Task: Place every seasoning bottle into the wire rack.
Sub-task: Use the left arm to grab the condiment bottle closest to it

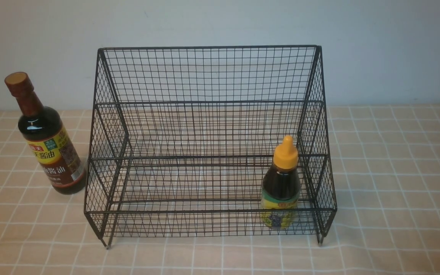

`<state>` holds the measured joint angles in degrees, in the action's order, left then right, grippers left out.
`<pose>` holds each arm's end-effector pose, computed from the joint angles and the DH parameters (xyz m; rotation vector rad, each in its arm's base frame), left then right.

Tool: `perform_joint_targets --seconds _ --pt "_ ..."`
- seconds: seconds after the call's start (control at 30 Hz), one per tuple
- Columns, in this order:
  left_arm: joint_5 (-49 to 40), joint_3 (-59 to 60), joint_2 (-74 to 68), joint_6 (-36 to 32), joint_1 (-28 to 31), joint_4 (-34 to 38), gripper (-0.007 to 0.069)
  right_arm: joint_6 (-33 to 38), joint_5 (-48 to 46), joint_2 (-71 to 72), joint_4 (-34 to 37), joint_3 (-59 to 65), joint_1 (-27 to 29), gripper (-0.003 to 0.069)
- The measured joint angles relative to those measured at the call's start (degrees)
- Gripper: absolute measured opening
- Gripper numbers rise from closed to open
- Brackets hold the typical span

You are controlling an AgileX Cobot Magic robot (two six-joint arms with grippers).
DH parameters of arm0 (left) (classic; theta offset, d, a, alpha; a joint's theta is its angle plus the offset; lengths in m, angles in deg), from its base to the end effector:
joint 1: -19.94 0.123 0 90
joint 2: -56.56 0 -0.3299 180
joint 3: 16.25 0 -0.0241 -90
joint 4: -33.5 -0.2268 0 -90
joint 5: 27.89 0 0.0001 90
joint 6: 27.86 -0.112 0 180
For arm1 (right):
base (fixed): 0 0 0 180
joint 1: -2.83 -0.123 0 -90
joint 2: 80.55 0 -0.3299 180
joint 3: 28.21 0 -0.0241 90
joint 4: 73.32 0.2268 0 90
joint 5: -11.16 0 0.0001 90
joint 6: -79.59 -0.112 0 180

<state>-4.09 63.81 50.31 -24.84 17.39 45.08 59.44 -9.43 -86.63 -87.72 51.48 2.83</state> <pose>-0.0033 0.0092 0.2483 -0.1789 1.0879 -0.2089 0.0037 -0.0098 0.1683 0.1677 1.8372 0.0001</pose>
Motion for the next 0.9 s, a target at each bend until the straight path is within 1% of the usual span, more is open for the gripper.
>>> perform_joint_targets --seconds 0.03,0.13,0.23,0.33,0.37,0.4,0.47,0.5,0.57,0.63,0.67,0.7,0.73,0.77,0.83,0.9 --pt "0.7 -0.2 -1.4 -2.3 0.0 0.1 -0.0006 0.0 0.0 0.0 0.0 0.0 0.0 -0.001" --pt "0.3 -1.7 -4.5 -4.0 0.0 0.2 0.0001 0.0 0.0 0.0 0.0 0.0 0.0 -0.001" --pt "-1.0 -5.8 -11.7 -4.8 0.0 0.2 0.0048 0.0 0.0 0.0 0.0 0.0 0.0 -0.001" --pt "-1.1 -10.6 -21.0 -5.3 0.0 0.1 0.0143 0.0 0.0 0.0 0.0 0.0 0.0 -0.001" --pt "-1.1 -12.4 -24.6 -5.5 0.0 0.1 0.0192 0.0 0.0 0.0 0.0 0.0 0.0 -0.001" --pt "-1.1 -13.0 -26.4 -5.5 0.0 0.0 0.0209 0.0 0.0 0.0 0.0 0.0 0.0 -0.001" --pt "-1.0 -16.1 -32.6 -5.8 0.0 0.0 0.0317 0.0 0.0 0.0 0.0 0.0 0.0 -0.001" --pt "-1.0 -17.1 -34.3 -6.1 0.0 0.0 0.0344 0.0 0.0 0.0 0.0 0.0 0.0 -0.001" --pt "-0.5 -19.8 -40.2 -6.7 0.0 0.0 0.0433 0.0 0.0 0.0 0.0 0.0 0.0 -0.001" --pt "0.8 -21.7 -45.0 -7.0 0.0 0.0 0.0491 0.0 0.0 0.0 0.0 0.0 0.0 -0.001" --pt "1.2 -22.3 -46.5 -7.1 0.0 0.0 0.0507 0.0 0.0 0.0 0.0 0.0 0.0 -0.001" --pt "2.6 -23.8 -50.5 -7.1 0.0 0.0 0.0543 0.0 0.0 0.0 0.0 0.0 0.0 -0.001" --pt "2.8 -23.8 -51.0 -7.1 0.0 0.0 0.0547 0.0 0.0 0.0 0.0 0.0 0.0 -0.001" --pt "5.3 -25.2 -54.8 -7.1 0.0 0.0 0.0565 0.0 0.0 0.0 0.0 0.0 0.0 -0.001" --pt "6.9 -26.0 -57.0 -7.2 0.0 0.0 0.0573 0.0 0.0 0.0 0.0 0.0 0.0 -0.001" --pt "10.6 -27.9 -62.4 -8.0 0.0 0.4 0.0575 0.0 0.0 0.0 0.0 0.0 0.0 -0.001"
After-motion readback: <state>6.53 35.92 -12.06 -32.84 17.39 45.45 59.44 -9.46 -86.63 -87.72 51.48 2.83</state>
